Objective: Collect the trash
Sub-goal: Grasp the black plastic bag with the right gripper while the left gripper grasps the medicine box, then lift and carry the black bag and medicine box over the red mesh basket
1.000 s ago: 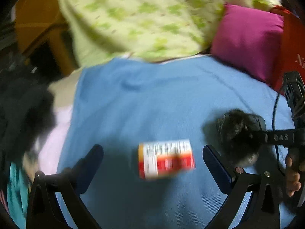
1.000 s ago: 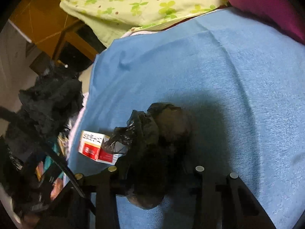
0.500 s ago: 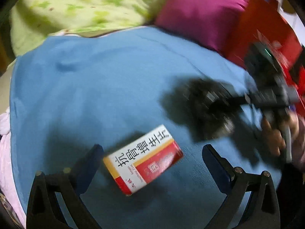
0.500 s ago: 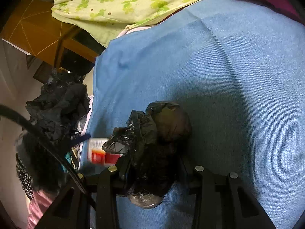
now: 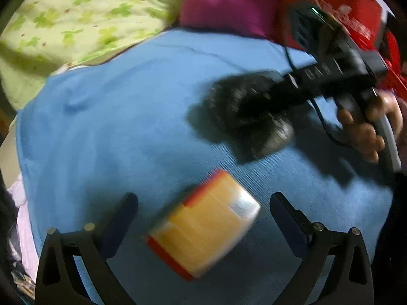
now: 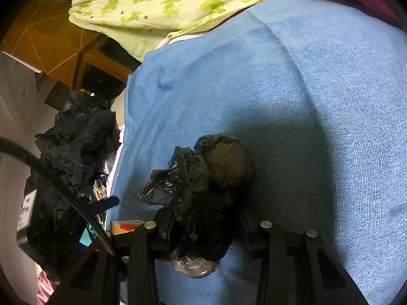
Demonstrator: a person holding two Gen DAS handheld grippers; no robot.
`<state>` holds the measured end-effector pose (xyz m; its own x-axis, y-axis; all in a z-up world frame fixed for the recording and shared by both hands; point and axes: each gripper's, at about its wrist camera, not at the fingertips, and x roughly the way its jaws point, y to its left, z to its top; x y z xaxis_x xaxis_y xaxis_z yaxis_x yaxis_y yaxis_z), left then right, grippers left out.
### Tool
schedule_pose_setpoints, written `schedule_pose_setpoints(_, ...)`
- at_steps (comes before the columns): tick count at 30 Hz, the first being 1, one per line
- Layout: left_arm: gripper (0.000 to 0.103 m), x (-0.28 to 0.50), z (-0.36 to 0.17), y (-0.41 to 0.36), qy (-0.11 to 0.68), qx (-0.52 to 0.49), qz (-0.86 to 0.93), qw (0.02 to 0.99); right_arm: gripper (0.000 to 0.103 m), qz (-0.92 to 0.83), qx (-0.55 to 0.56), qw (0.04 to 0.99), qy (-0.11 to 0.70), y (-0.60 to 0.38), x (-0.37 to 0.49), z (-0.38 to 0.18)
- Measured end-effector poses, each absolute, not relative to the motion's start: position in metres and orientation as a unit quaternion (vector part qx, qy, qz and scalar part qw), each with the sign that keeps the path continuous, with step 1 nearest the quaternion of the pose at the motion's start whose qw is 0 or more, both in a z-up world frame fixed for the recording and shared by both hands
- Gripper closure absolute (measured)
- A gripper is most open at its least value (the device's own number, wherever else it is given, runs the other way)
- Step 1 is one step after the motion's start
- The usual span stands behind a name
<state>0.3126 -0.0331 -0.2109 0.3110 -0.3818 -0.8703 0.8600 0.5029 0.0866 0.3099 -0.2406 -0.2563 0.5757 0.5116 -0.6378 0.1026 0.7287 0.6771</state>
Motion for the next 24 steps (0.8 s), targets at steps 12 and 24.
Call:
schedule_pose_setpoints(12, 0.042, 0.300, -0.215, -0.033, 0.414, 0.268, -0.374, 0.786, 0.061, 0.112, 0.318, 0.840, 0.426, -0.237, 0.303, -0.244)
schedule_pose_setpoints(24, 0.045, 0.252, -0.177, -0.034, 0.393, 0.205, -0.244, 0.863, 0.061, 0.087, 0.260, 0.892, 0.360, -0.246, 0.265, -0.200)
